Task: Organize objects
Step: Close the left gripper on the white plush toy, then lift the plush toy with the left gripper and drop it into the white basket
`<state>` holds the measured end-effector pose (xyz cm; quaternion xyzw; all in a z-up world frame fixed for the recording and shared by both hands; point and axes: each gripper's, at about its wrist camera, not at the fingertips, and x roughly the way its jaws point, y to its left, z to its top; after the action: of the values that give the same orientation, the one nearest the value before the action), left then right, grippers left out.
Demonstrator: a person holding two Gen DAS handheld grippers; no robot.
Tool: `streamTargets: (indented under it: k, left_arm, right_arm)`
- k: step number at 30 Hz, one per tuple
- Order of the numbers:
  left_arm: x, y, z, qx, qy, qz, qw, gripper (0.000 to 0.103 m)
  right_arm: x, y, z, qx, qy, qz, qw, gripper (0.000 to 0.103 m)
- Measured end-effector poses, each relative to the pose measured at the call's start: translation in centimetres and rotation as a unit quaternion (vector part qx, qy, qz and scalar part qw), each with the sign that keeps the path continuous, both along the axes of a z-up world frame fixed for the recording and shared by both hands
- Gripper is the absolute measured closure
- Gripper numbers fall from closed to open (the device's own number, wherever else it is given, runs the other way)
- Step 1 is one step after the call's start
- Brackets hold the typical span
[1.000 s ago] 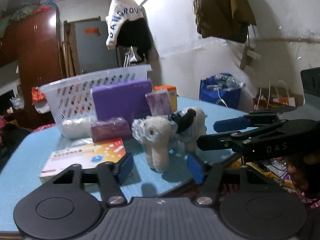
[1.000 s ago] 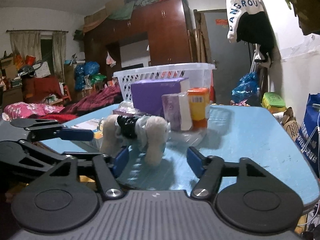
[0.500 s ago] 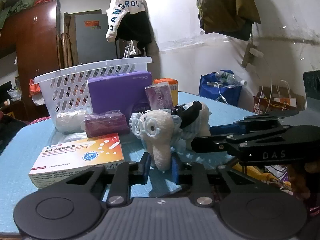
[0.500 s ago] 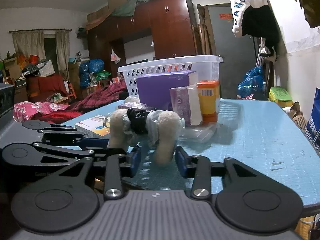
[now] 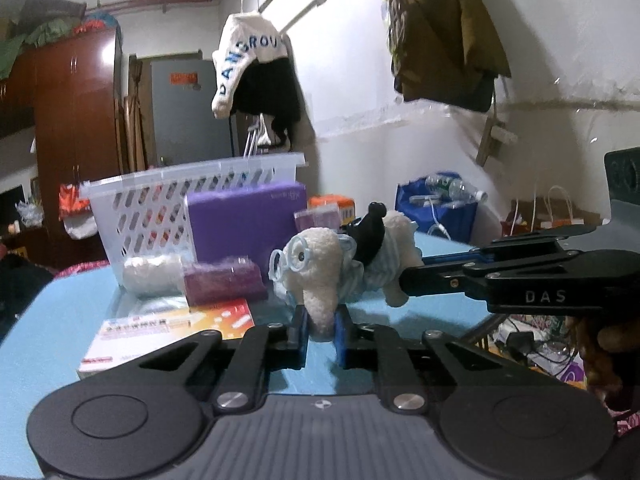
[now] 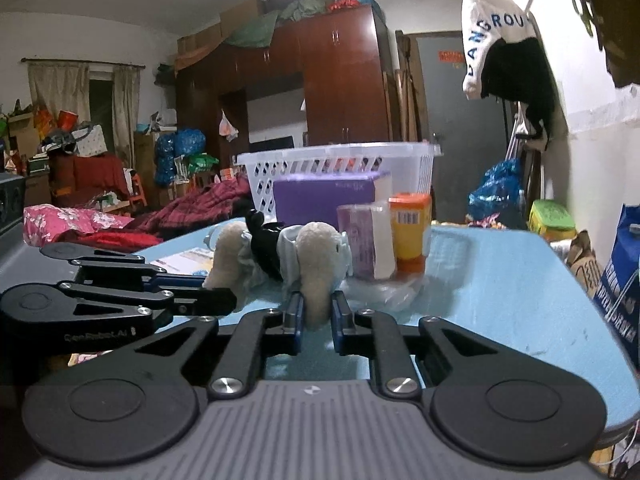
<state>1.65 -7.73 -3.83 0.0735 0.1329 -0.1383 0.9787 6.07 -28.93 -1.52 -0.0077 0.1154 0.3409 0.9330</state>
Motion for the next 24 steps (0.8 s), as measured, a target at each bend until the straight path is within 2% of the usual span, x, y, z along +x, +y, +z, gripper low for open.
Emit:
streamTargets:
  k: [4,7,14,18,20,24]
  left_arm:
    - [-0.8,0.2,0.8,-0.002,-0.023,-0.008,0.9997,0.087]
    - [-1.3,0.8,1.8,-0.019,-0.035,-0.022,0.999,0.087]
    - [-2.1,1.6,5.9,-0.012,-0.105,-0.022,0.9942,0.087]
    - [-1.0,1.6,8.7,-0.004,-0.133,-0.02,0.9909,0.087]
    - [0.1,1.7,10.3,0.004,-0.147,-0.014,0.989,0.087]
    - [2.9,2.5,13.7,-0.005,-0.161,-0.008,0.9869,0.087]
  right_arm:
    - [-0.3,0.2,1.0,0.001,-0.019,-0.002,1.0,0.088]
    - [-0.8,0.2,2.0,0.002,-0.038,-0.003,0.999,0.088]
    - [-1.7,1.3,5.8,0.0,-0.108,0.004,0.994,0.088]
    - [-0.6,2.2,8.5,0.006,-0.138,0.004,0.99,0.088]
    - [0.2,2.7,9.6,0.009,-0.143,0.005,0.99,0.088]
    - [2.4,3.7,12.1,0.011,-0.15,0.003,0.989,0.088]
